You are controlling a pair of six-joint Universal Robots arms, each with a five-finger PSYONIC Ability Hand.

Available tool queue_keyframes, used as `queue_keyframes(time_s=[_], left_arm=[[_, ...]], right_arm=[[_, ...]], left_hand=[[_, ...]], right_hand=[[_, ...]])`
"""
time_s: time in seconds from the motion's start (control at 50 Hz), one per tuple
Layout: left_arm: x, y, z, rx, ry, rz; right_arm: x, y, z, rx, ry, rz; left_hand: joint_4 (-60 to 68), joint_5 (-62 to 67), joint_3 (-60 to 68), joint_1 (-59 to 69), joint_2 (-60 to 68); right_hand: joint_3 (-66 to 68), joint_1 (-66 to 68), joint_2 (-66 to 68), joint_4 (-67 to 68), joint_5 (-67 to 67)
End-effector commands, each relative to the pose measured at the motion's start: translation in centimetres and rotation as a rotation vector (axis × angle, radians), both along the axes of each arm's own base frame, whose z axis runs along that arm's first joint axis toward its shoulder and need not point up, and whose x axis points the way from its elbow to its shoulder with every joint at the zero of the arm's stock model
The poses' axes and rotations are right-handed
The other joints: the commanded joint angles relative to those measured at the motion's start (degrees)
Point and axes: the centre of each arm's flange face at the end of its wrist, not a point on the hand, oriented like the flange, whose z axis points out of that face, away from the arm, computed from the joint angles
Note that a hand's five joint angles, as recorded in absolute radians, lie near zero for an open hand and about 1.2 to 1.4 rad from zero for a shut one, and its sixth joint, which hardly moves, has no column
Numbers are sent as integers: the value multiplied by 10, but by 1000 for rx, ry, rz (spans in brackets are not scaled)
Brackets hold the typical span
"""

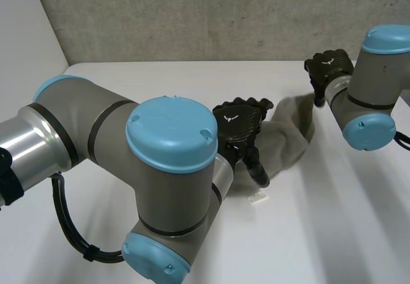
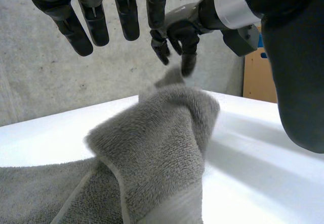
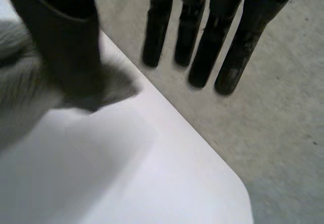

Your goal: Fold the towel.

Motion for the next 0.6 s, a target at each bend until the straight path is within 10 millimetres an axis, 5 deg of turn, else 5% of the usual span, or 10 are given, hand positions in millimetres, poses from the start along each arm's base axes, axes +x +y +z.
queue_keyframes(time_s=[0.02, 0.32, 0.42, 0.6], left_arm=[[15, -21, -8, -10, -62, 54], [78, -93, -13, -39, -127, 270], [102, -124, -17, -58, -179, 345], [109, -145, -38, -83, -277, 309]], right_arm=[[-5, 0, -4, 5, 43, -28], [-12, 50, 26, 39, 49, 17], [2, 88, 10, 131, 52, 146], [32, 144, -21, 261, 64, 349]], left_hand=[[-50, -128, -41, -53, -49], [-42, -120, -33, -45, -40], [-20, -98, -11, -23, -18], [10, -68, 19, 7, 12]], right_hand=[[-287, -266, -262, -284, -268], [-287, -266, -262, -284, -268], [-287, -266, -262, -284, -268], [-259, -238, -235, -256, -240]])
